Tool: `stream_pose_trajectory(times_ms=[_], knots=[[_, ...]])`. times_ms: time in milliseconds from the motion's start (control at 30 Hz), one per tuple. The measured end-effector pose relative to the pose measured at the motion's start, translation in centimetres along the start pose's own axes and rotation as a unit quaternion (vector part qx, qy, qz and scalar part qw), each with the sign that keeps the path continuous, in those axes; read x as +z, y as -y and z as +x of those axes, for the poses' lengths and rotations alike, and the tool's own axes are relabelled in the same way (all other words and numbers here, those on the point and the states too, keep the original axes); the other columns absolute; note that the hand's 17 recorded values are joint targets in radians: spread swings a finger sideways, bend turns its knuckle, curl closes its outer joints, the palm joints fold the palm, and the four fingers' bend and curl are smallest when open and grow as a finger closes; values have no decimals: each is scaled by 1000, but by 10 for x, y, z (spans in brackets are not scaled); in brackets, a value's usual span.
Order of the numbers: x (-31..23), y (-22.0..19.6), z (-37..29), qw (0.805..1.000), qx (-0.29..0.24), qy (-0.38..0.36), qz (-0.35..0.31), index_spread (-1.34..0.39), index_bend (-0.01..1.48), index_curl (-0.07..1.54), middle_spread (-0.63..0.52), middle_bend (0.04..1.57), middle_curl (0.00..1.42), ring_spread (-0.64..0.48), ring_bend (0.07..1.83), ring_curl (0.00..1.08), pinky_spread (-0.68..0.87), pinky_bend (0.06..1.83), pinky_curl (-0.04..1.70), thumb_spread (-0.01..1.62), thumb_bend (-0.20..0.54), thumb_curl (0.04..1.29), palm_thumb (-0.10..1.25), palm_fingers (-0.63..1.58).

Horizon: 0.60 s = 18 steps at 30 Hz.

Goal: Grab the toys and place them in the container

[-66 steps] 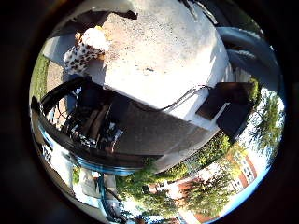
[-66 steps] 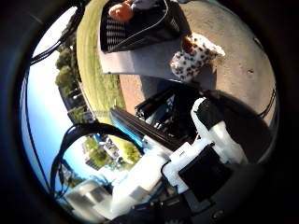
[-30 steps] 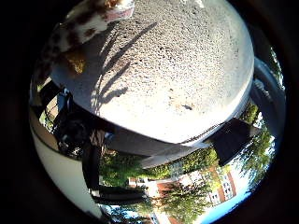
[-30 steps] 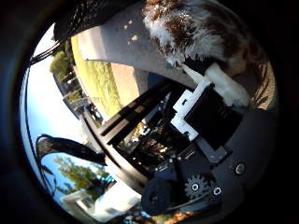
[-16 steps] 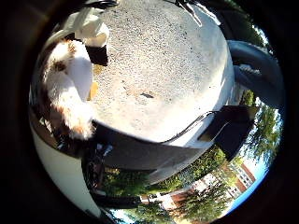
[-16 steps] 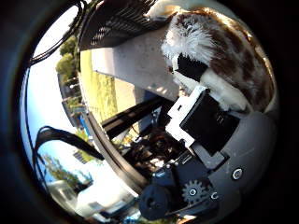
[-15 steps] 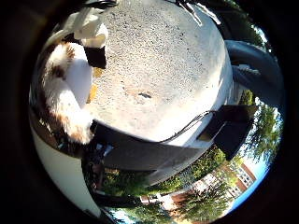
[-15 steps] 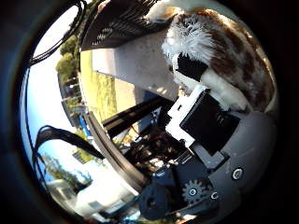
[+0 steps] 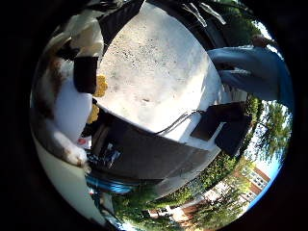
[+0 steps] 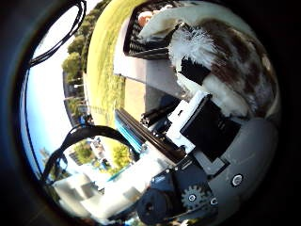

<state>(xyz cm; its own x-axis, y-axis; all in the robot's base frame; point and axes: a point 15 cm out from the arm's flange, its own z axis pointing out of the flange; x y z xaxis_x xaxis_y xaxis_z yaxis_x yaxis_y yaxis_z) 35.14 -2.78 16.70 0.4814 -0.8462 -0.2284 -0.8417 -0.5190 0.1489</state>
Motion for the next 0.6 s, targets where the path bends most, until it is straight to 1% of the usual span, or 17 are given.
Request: stream_pose_trajectory(times_ms=[233,300,433,600], knots=[[-68,75,-68,995,-45,13,88,-1226,676,505,-270,1260,1165,-120,1540,882,213,1321,1135,1145,-14,707,1017,664],[-78,94,-84,994,-50,13,98,-1241,678,554,-269,1273,1169,-122,1555,882,206,1331,1157,1144,-11,718,1017,647],[-80,136,-96,994,-48,15,102,-1267,678,646,-267,1296,1173,-124,1579,880,190,1342,1189,1140,-17,733,1000,624],[-63,187,-100,993,-39,21,106,-1296,660,788,-262,1331,1173,-125,1617,876,172,1347,1227,1141,-14,752,990,581]])
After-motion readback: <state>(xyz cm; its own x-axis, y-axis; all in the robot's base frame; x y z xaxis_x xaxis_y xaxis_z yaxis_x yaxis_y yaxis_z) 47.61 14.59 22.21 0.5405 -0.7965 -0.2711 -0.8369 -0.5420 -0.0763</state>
